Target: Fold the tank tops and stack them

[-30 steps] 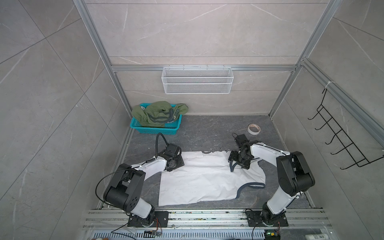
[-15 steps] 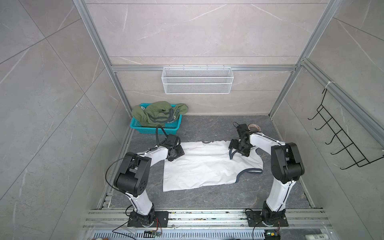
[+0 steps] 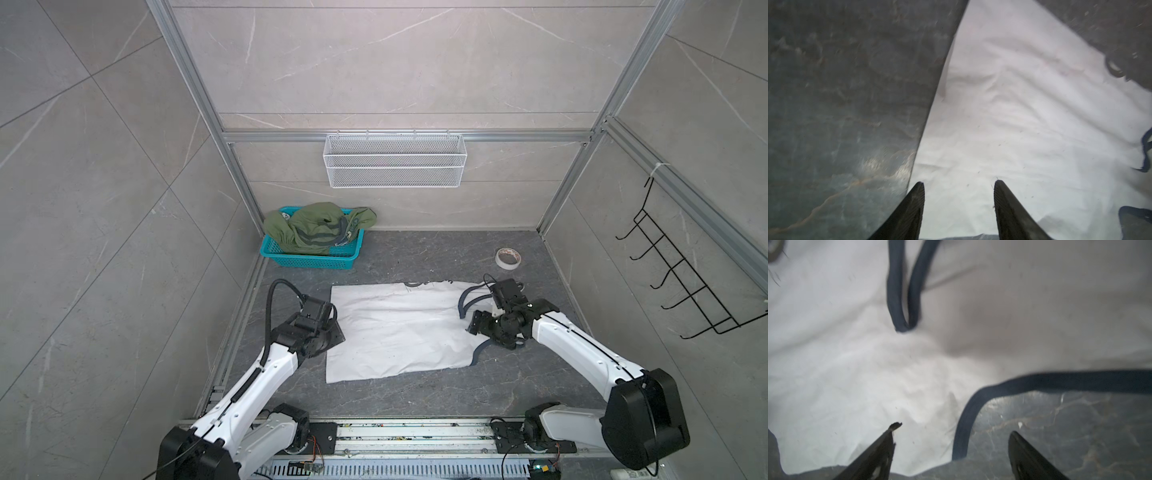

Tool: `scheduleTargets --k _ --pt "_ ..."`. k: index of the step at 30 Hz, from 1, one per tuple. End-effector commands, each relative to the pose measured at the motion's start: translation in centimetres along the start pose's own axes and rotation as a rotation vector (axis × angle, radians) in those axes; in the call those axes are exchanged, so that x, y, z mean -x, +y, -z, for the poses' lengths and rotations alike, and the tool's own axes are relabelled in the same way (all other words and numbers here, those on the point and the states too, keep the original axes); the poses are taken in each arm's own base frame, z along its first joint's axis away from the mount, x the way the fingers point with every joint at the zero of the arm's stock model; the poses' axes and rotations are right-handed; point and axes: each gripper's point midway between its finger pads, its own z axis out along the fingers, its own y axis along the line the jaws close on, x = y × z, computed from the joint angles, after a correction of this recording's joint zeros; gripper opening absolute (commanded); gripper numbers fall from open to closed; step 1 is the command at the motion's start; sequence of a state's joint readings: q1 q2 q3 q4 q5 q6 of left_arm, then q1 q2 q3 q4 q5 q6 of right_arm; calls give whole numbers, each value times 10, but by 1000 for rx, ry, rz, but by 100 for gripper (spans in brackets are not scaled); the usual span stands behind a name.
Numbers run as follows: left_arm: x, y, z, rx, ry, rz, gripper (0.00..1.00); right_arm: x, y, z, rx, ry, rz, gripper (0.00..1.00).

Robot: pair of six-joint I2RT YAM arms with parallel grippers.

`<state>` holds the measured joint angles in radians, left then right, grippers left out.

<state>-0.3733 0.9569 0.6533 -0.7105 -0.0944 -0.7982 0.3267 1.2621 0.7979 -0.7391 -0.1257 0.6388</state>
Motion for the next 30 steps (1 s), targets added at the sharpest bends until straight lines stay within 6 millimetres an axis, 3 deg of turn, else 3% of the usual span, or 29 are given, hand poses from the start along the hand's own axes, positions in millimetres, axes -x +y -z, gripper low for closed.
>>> scheduleTargets --k 1,6,15,22,30 --pt "-27 35 6 99 50 73 56 -32 5 -1 33 62 -38 85" --pt "-45 45 -3 123 82 120 55 -59 9 -13 55 102 -59 82" --pt "-66 61 -21 180 106 133 56 -74 -2 -38 25 101 -139 80" --pt "-80 55 -32 143 154 141 45 -69 -3 -48 0 84 -117 72" --pt "-83 42 -36 84 168 149 45 -59 3 -54 -8 52 -107 68"
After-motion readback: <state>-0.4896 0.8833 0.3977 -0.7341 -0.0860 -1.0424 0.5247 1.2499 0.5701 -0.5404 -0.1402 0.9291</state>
